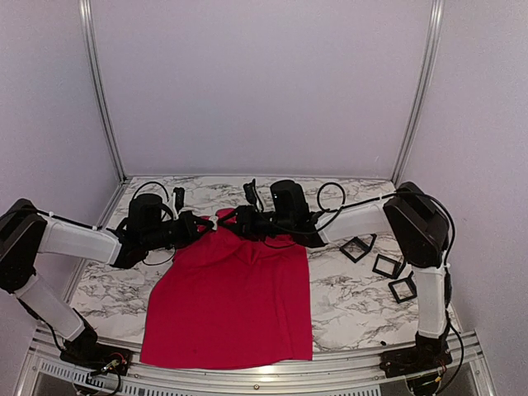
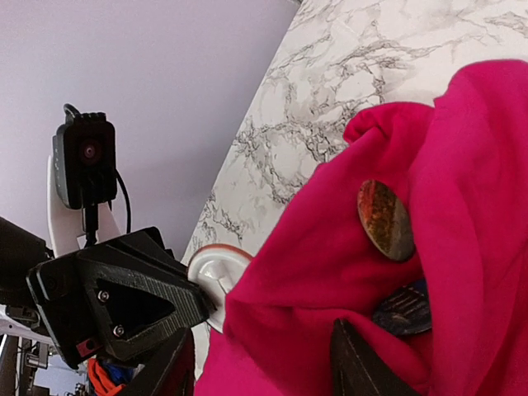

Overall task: Remove the brooch from the garment
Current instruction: Pick up the brooch from the flattened clothing, then open the brooch with the flattened clothing.

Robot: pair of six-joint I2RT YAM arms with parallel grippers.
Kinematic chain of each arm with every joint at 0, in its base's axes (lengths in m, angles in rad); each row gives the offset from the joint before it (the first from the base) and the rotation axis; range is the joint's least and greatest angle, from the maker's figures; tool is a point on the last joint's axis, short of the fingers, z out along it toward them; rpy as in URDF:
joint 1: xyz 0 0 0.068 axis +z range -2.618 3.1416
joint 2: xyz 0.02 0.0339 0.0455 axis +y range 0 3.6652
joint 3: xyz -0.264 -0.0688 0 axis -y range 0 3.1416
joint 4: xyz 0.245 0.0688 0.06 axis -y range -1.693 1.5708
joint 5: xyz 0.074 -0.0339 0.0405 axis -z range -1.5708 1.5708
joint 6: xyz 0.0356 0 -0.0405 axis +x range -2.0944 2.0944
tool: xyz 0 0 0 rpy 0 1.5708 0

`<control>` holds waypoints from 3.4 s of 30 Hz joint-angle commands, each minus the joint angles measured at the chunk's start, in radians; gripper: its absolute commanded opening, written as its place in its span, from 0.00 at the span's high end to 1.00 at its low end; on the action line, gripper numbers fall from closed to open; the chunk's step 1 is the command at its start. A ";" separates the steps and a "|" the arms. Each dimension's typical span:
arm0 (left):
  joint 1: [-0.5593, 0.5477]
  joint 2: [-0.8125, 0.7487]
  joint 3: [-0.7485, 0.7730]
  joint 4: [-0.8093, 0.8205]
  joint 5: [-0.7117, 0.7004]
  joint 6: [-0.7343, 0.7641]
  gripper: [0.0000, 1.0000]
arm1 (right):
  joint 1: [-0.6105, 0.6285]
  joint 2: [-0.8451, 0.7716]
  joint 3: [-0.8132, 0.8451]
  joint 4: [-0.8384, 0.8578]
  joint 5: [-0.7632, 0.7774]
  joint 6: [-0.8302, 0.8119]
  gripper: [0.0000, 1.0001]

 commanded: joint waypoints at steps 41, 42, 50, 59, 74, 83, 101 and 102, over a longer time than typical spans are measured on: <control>-0.001 -0.033 -0.028 0.201 0.096 -0.023 1.00 | -0.037 0.125 -0.009 0.348 -0.135 0.268 0.64; -0.002 -0.033 -0.027 0.202 0.097 -0.021 1.00 | -0.037 0.127 -0.008 0.350 -0.137 0.271 0.64; -0.007 -0.037 -0.016 0.210 0.110 -0.007 1.00 | -0.037 0.134 -0.004 0.349 -0.147 0.276 0.70; -0.014 -0.031 0.010 0.213 0.130 0.009 1.00 | -0.031 0.147 0.010 0.333 -0.155 0.271 0.74; -0.026 -0.030 0.039 0.201 0.152 0.028 1.00 | -0.016 0.162 0.038 0.294 -0.157 0.254 0.79; -0.026 -0.032 0.034 0.168 0.113 0.019 1.00 | -0.011 0.150 0.038 0.266 -0.158 0.220 0.78; -0.008 -0.027 0.039 0.041 0.022 0.012 1.00 | -0.011 0.131 0.036 0.245 -0.168 0.163 0.71; -0.005 -0.026 0.042 0.030 0.016 0.014 1.00 | -0.011 0.126 0.036 0.236 -0.165 0.154 0.70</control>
